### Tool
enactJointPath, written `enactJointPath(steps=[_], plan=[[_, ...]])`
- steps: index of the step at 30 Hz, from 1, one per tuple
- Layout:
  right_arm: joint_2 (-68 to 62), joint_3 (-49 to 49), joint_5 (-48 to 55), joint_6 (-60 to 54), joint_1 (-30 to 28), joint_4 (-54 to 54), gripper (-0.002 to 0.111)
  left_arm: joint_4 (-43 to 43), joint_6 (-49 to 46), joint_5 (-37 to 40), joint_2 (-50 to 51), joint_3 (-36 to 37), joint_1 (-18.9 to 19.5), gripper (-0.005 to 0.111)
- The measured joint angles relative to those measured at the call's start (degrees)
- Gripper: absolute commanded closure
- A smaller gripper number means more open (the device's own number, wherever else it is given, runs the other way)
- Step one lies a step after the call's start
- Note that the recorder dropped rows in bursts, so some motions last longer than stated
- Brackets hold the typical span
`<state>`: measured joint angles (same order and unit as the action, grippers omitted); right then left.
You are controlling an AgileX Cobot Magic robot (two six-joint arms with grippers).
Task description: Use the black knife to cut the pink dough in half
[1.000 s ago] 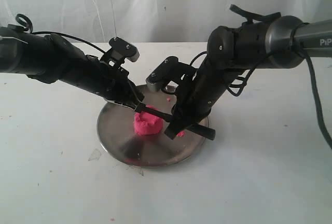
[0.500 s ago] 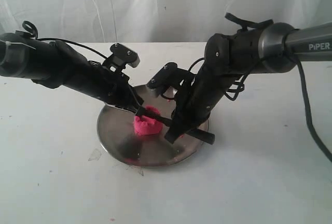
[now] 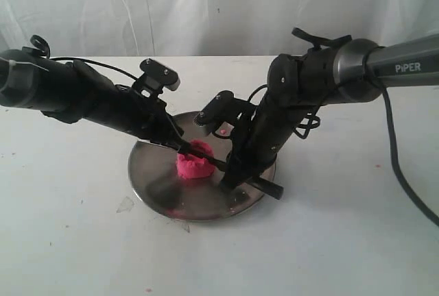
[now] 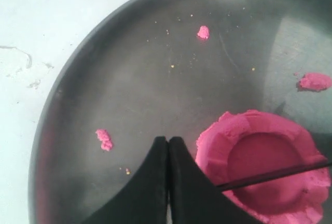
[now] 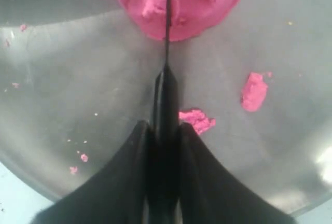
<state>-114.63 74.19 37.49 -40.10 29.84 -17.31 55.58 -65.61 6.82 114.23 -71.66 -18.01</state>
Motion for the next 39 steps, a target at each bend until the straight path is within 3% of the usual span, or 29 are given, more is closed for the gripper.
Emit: enactJointPath(steps=[13,23,33,36,39], plan=[[-0.4,0.0,-0.3,0.4,0.0,0.0,0.108,0.1,0.0,0.0,0.6,0.0,0.0,0.107],[-0.7,0.2,-0.8,0.4,0.0,-0.1,0.108,0.3,0.0,-4.3,3.9,-0.3,0.1,0.107],[-0.7,0.2,-1.0,1.1,0.1,-0.5,0.108,-1.2,0.0,0.9,-5.7,-0.9,0.1,0.107],[-0.7,0.2,-1.0,1.3,0.1,-0.6,0.108,-1.2,0.6,5.0,-5.8,-0.6,0.1,0.107],[-0.7,0.2,-1.0,1.4,0.1,-0.6,0.108,-1.2,0.8,3.6,-4.4,1.1,0.1,0.107]])
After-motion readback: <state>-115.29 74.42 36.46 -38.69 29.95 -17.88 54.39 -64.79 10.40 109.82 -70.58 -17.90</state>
